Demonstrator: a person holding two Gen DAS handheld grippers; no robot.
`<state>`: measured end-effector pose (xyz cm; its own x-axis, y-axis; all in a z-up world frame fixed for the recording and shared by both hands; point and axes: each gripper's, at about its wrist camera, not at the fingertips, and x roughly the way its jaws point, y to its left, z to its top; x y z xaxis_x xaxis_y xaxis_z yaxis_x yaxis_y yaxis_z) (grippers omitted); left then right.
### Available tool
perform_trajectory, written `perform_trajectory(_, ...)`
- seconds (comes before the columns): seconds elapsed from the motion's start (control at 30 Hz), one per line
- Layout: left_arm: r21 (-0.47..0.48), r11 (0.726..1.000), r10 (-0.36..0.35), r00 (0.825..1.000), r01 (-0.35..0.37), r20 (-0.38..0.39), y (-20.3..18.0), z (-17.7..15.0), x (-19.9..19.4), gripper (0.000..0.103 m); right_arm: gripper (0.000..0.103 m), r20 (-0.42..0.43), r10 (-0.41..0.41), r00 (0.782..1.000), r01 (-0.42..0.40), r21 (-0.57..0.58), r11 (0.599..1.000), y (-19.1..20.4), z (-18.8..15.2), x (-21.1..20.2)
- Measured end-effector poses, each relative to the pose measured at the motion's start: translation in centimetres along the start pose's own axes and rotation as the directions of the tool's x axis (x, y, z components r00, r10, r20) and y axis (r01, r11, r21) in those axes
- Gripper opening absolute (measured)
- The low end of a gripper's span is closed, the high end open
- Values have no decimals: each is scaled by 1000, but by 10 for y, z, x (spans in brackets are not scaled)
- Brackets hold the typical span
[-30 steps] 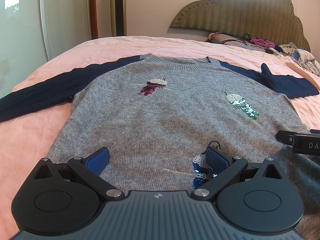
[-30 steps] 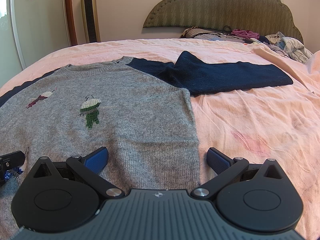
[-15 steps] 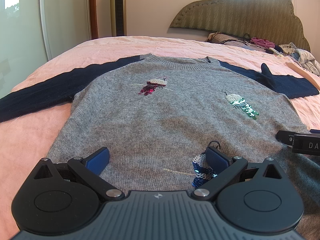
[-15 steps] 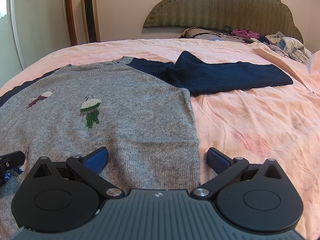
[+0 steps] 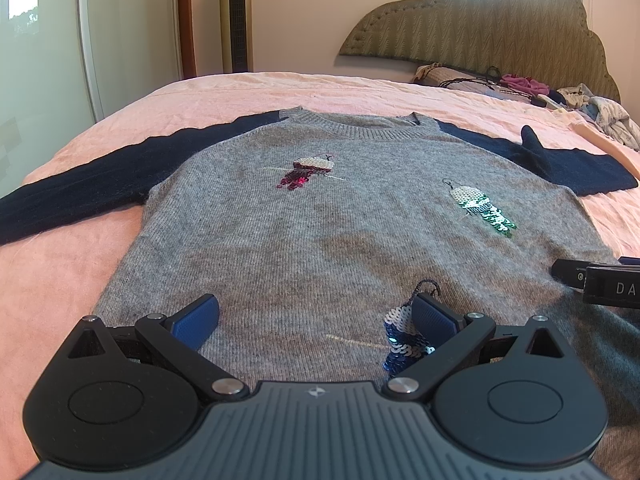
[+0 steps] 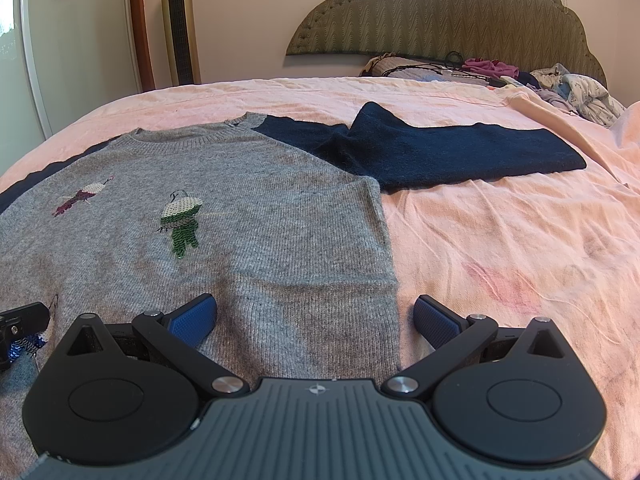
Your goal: Fold small clothes
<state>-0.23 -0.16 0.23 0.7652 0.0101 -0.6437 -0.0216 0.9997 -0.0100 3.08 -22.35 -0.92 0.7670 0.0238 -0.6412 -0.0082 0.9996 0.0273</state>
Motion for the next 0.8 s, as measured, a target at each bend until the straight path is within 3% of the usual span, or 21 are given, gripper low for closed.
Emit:
perform_trajectory(0.3, 14, 1000, -10, 1000, 10, -3, -1, -3, -3, 103, 103, -14, 11, 1000, -11, -10, 1000, -1, 2, -1)
perform_trajectory(0.37, 12, 1000, -26, 1000, 26, 1, 1, -3, -3, 103, 103, -41, 86, 995, -87, -11, 996, -1, 10, 0)
perform_trajectory(0.43, -1, 999, -38, 999, 38, 5, 4, -4, -4, 103, 103, 9, 191, 981, -192, 58, 980, -21, 24, -4)
perform_trajectory(0.53, -8, 999, -45, 999, 45, 9, 5, -3, -4, 103, 103, 125, 310, 942, -331, 212, 920, -79, 59, -9)
perform_trajectory(0.6, -12, 999, -50, 999, 50, 11, 6, -3, -3, 103, 103, 182, 339, 923, -382, 343, 858, -130, 78, 4)
perform_trajectory(0.7, -23, 998, -64, 998, 64, 17, 8, -2, -3, 103, 95, 253, 226, 941, -334, 572, 750, -213, 99, 38)
perform_trajectory(0.77, -32, 997, -73, 997, 73, 21, 10, -2, -2, 103, 78, 268, 117, 956, -274, 682, 678, -257, 104, 57)
perform_trajectory(0.8, -36, 996, -75, 997, 76, 22, 11, -2, -2, 103, 76, 263, 64, 963, -238, 715, 658, -276, 106, 67)
